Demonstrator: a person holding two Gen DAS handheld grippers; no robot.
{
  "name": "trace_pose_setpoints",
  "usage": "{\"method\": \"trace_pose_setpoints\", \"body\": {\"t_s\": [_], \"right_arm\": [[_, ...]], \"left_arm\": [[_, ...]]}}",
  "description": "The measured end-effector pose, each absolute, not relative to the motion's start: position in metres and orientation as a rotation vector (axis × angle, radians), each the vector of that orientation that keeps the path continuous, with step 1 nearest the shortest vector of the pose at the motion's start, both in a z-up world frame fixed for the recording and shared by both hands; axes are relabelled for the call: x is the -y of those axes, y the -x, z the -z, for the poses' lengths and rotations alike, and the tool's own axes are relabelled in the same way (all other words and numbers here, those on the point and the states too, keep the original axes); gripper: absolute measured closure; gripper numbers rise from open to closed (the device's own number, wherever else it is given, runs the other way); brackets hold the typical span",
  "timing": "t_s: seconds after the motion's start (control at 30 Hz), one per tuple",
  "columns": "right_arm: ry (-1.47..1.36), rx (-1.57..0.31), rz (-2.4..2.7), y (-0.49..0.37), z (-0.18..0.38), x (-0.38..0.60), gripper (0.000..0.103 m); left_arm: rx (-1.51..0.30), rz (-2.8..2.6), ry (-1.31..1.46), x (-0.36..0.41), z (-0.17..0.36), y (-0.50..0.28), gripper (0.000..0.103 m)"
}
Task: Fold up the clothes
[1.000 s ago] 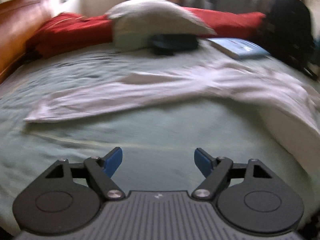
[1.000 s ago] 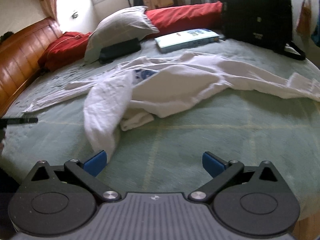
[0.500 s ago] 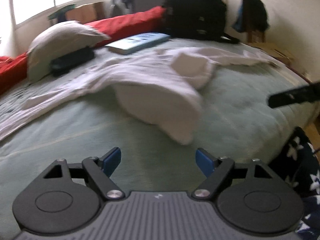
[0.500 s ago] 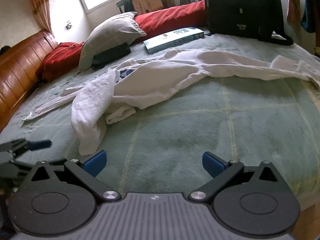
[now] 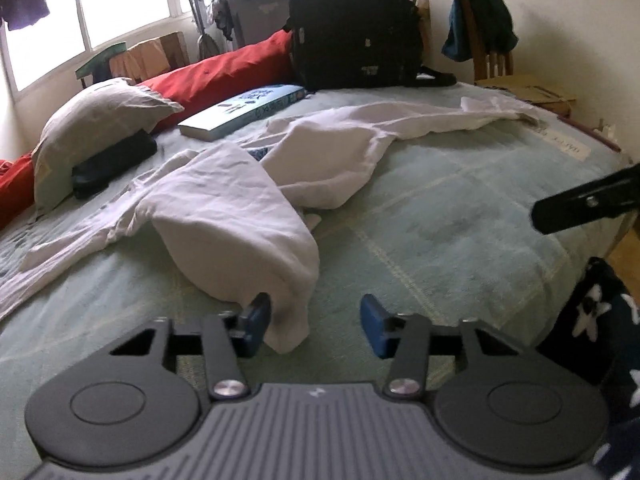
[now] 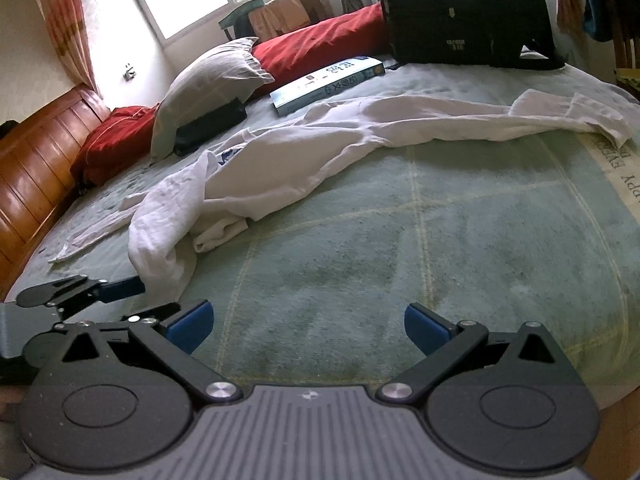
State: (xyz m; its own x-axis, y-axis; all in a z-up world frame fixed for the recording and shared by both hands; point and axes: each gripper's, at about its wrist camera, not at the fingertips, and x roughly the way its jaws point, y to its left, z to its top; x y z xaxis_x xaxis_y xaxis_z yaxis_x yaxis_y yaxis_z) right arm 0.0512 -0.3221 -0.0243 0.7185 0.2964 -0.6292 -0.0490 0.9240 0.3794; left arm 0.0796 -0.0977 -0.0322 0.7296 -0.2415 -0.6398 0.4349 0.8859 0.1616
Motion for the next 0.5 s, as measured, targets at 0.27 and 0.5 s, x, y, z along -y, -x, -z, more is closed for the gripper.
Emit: {"method": "trace_pose_setpoints", "body": {"t_s": [0.27, 0.5], "right_arm": [[-0.34, -0.756, -0.204, -0.051, 0.026, 0.317, 0.0], [-0.313, -0.772, -0.204, -0.053, 0.026, 0.307, 0.0]], "left_arm": [[-0.683, 0.332, -0.289, 0.094, 0.047, -0.096, 0.094], [-0.643, 0.32, -0.189, 0.065, 0.03, -0.096, 0.099]]}}
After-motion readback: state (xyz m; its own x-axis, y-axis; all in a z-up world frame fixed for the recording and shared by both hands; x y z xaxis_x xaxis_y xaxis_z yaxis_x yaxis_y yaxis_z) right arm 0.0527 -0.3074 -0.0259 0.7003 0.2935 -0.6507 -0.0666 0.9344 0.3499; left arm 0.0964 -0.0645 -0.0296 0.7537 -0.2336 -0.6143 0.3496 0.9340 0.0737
